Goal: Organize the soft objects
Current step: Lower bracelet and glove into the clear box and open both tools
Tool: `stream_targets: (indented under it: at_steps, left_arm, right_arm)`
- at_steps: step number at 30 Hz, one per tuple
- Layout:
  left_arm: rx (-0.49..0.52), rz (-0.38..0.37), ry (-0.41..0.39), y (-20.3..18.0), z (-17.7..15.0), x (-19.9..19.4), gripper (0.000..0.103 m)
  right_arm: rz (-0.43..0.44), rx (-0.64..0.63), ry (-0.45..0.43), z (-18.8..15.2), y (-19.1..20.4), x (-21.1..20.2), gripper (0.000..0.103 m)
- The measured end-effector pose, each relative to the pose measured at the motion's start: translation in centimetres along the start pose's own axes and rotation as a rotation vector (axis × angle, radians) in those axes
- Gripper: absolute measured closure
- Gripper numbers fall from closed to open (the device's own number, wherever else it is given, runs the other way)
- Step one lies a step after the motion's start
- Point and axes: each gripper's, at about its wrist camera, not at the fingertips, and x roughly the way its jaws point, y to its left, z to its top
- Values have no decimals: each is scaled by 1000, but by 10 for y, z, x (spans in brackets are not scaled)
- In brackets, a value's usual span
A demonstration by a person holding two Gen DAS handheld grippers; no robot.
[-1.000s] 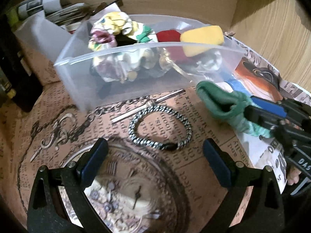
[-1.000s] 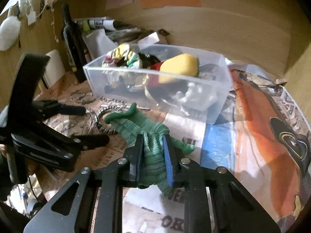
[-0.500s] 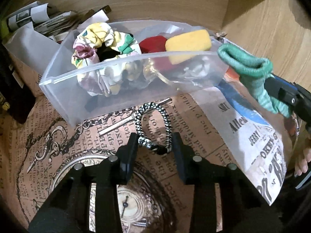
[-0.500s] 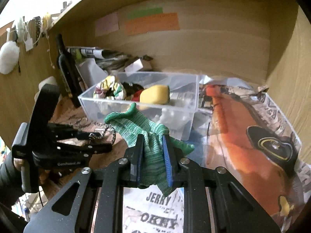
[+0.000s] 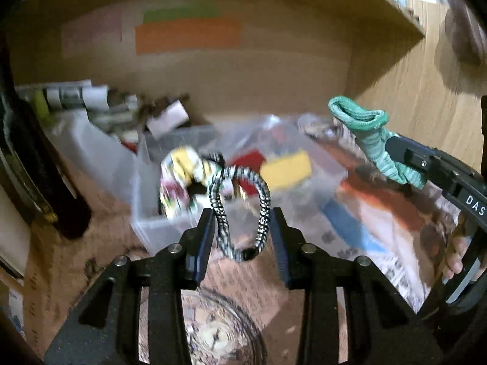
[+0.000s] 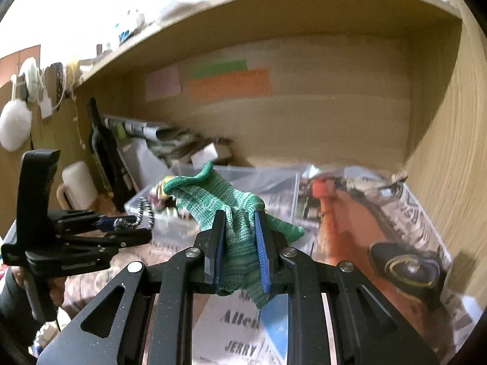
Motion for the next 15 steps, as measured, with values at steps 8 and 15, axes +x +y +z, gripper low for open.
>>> stream_targets:
  at_steps: [8, 15]
  left_arm:
    - [-35, 19, -98, 4, 34, -2, 67]
    - [-45, 31, -93, 11, 52, 19, 67]
  right_arm:
    - [-15, -20, -66, 32, 0, 11, 86]
    - [-28, -19, -50, 45, -5, 40, 86]
